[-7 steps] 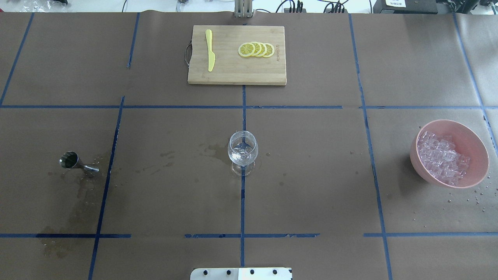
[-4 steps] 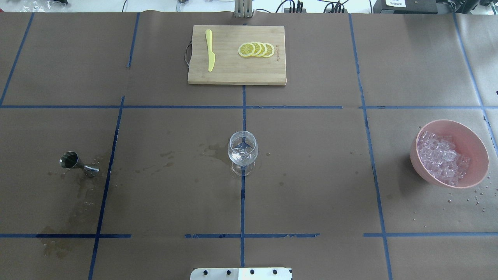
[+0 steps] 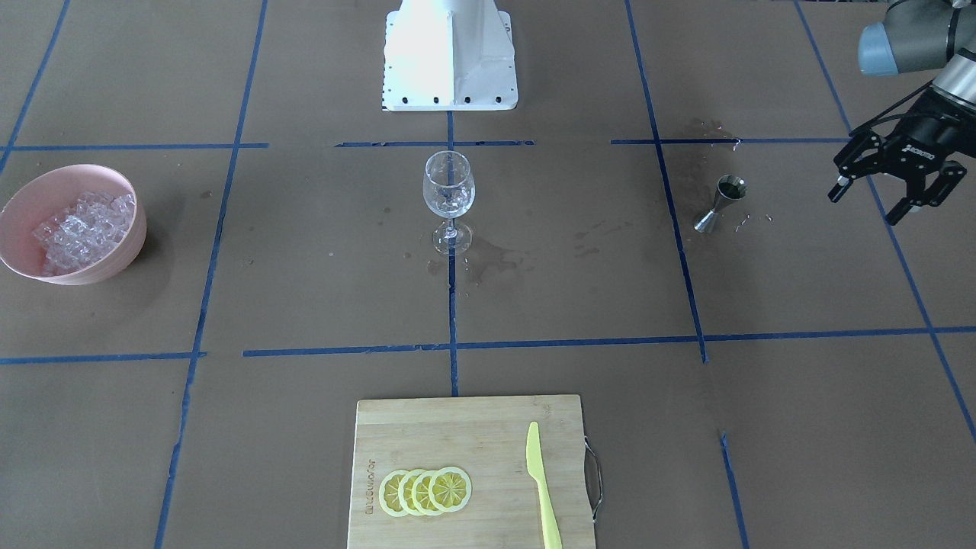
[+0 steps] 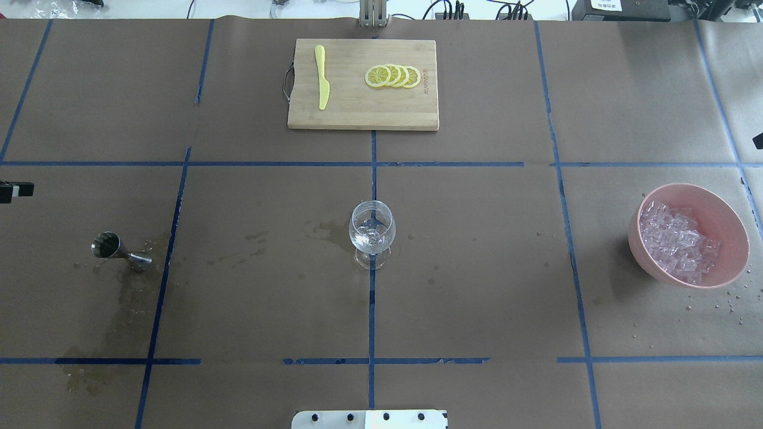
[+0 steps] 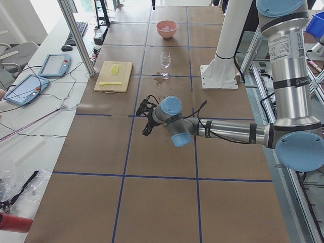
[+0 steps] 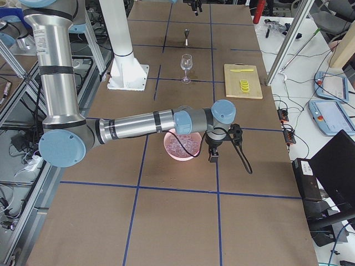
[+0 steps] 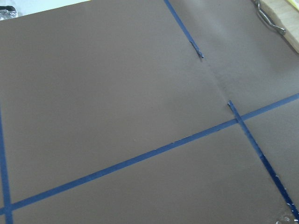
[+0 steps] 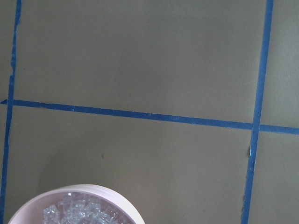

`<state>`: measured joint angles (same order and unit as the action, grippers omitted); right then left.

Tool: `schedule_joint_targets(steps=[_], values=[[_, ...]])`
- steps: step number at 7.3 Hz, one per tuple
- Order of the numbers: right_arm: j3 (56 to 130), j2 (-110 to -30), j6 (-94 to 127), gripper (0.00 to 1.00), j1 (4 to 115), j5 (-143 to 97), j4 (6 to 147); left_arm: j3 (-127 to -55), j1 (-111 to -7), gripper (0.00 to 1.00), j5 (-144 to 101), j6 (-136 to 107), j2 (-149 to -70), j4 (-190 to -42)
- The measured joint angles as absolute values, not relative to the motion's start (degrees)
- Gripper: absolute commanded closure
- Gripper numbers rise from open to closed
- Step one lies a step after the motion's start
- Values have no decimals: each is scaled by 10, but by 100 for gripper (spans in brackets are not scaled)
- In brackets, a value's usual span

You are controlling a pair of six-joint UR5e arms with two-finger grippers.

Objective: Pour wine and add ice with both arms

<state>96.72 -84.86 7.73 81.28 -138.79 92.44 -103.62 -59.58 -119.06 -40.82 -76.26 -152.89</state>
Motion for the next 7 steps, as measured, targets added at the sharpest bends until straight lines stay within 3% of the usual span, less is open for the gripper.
schedule_joint_targets(steps=[4,7], values=[[968,-845,77,0,803,-1389,924,-1133,-389,0,-975,-556,-699,-1556],[969,-844,77,0,802,-1388,924,-1150,-280,0,-868,-619,-664,-1556]])
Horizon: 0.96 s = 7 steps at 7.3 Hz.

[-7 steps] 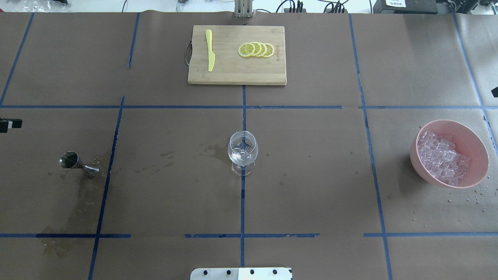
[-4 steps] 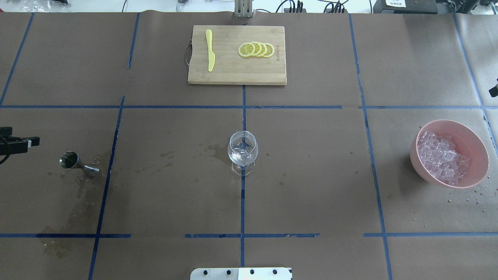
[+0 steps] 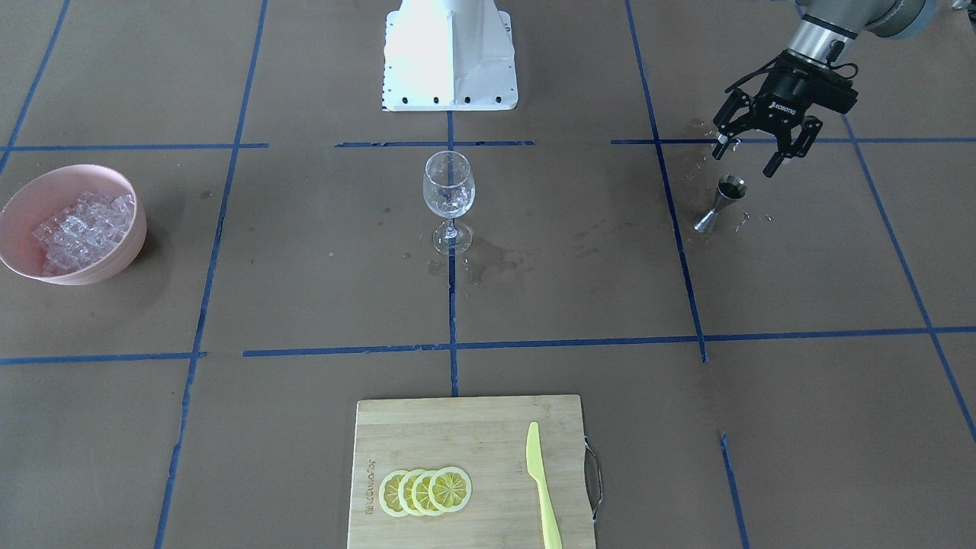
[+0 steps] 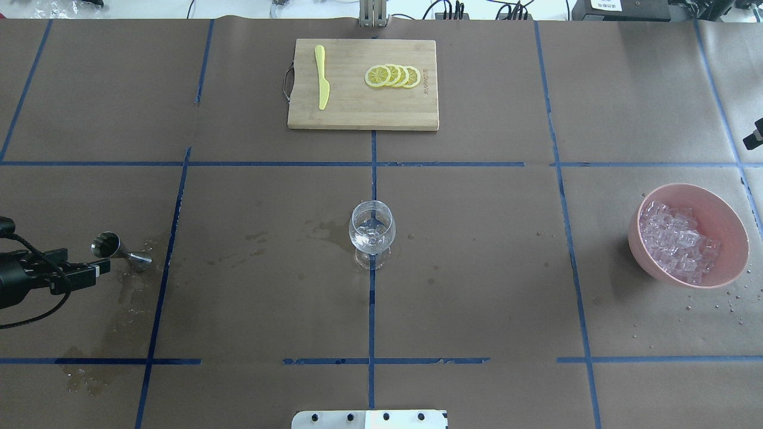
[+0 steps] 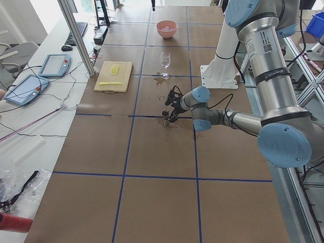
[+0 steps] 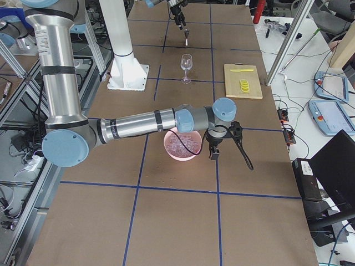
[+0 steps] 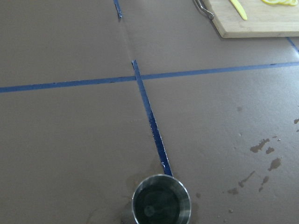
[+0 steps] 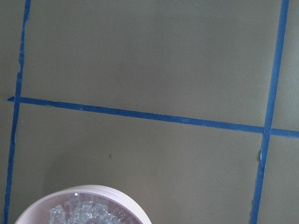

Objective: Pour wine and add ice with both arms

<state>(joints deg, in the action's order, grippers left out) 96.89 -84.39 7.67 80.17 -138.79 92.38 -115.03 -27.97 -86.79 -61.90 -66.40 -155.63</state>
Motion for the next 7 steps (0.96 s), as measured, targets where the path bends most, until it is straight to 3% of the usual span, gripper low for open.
schedule_joint_targets(steps=[3,7], values=[[974,-844,77,0,801,-1388,924,-1137,-170,0,-725,-704,-658,-1554],[975,-844,76,0,801,-1388,924,-1055,-110,1,-529,-732,-713,-1553]])
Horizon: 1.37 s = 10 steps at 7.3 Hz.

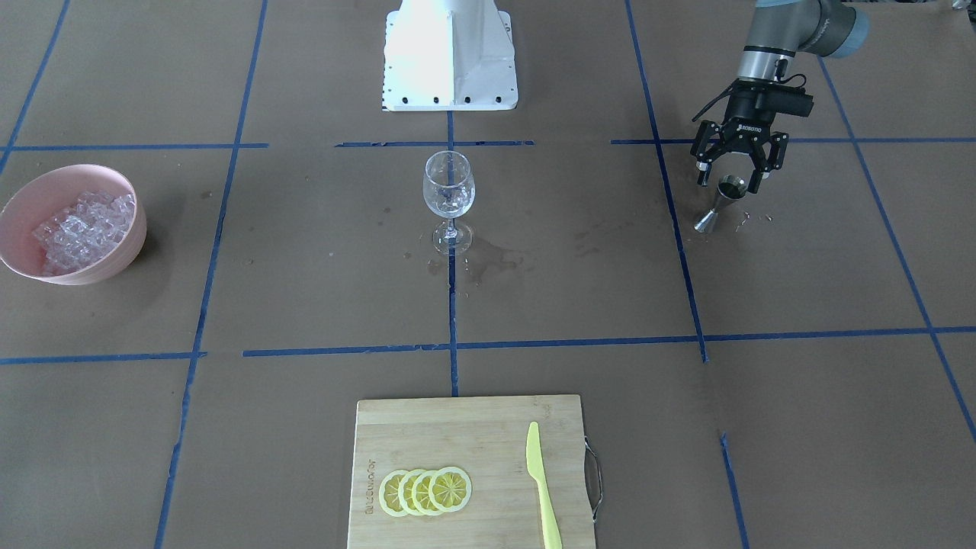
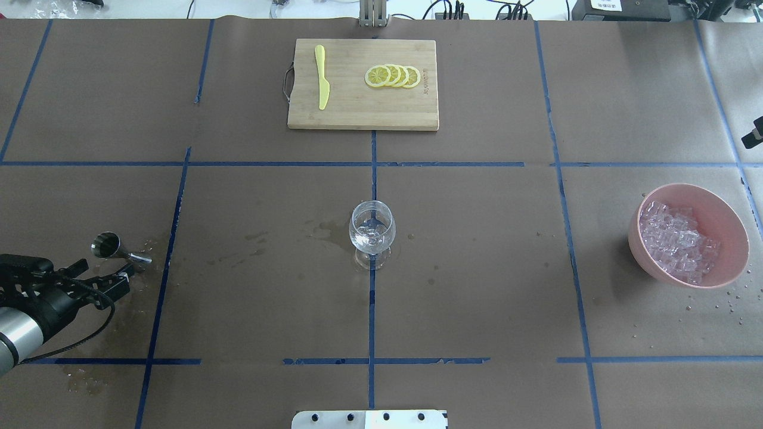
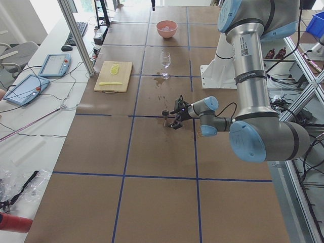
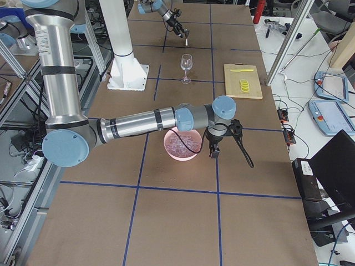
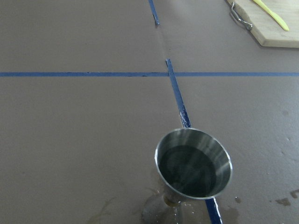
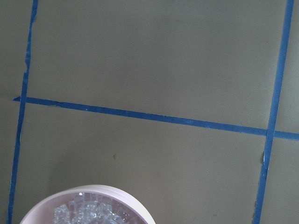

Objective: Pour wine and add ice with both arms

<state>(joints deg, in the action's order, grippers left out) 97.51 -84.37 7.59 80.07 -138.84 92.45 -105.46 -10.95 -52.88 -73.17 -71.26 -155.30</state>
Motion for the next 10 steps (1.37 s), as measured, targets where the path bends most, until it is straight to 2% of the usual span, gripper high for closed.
schedule_joint_targets(steps=[1,2,5,8,10], values=[[975,-844,76,0,801,-1388,925,-1034,-104,2,-496,-733,-729,-1553],[975,-844,76,0,801,-1388,925,-1021,-98,10,-463,-734,-739,-1552],[975,-845,76,0,801,-1388,925,-987,-78,45,-387,-733,-765,-1552],[975,-845,76,0,801,-1388,925,-967,-67,52,-345,-729,-782,-1552],[974,-845,76,0,801,-1388,925,-961,-60,52,-321,-728,-784,-1553]])
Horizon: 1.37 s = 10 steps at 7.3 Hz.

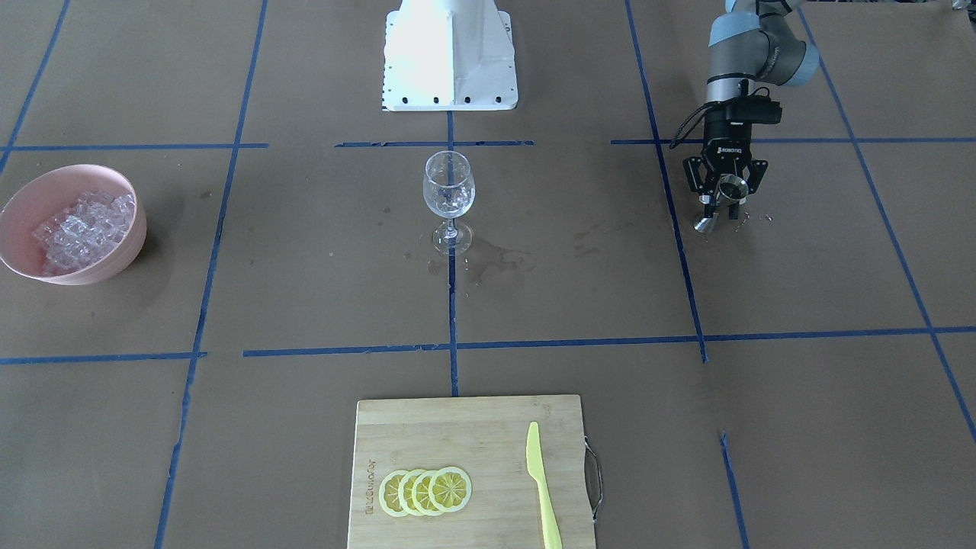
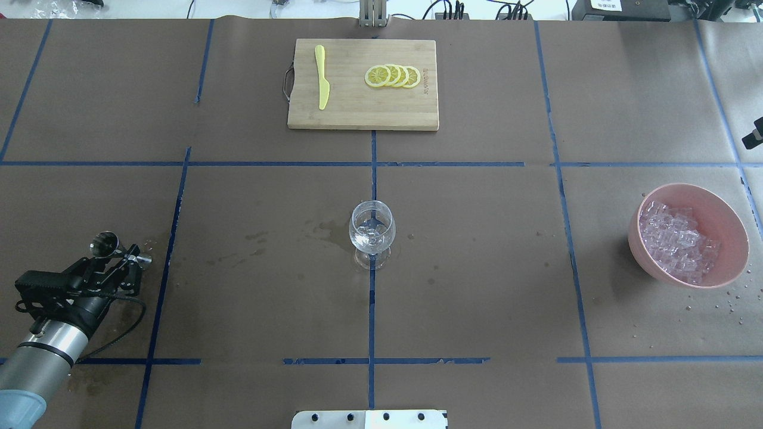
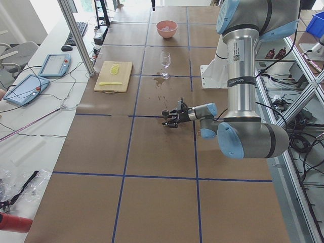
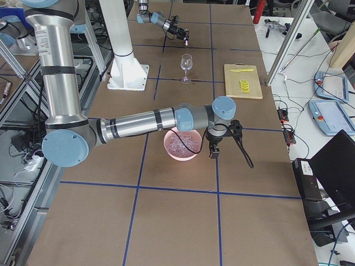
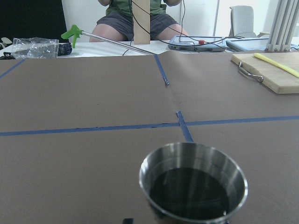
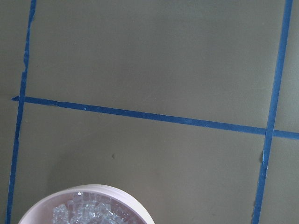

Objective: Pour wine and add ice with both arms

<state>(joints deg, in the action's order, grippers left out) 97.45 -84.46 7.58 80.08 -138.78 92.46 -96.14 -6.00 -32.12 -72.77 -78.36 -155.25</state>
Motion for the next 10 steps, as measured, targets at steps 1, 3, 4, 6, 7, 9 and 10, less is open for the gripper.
schedule_joint_targets(steps=[1,3,4,6,7,9,10], values=[[974,-845,76,0,801,-1388,925,-959,-56,52,-314,-727,-785,-1552],[973,-845,76,0,801,-1388,925,-957,-48,59,-309,-727,-790,-1552],[973,-845,76,0,801,-1388,925,-956,-44,62,-309,-727,-792,-1552],[973,-845,76,0,801,-1388,925,-955,-42,59,-307,-726,-795,-1553],[973,-845,76,0,801,-1388,925,-955,-41,56,-300,-726,-795,-1553],[973,-845,76,0,801,-1388,925,-954,-41,54,-277,-726,-795,-1553],[973,-845,76,0,801,-1388,925,-951,-41,58,-265,-726,-797,-1553]])
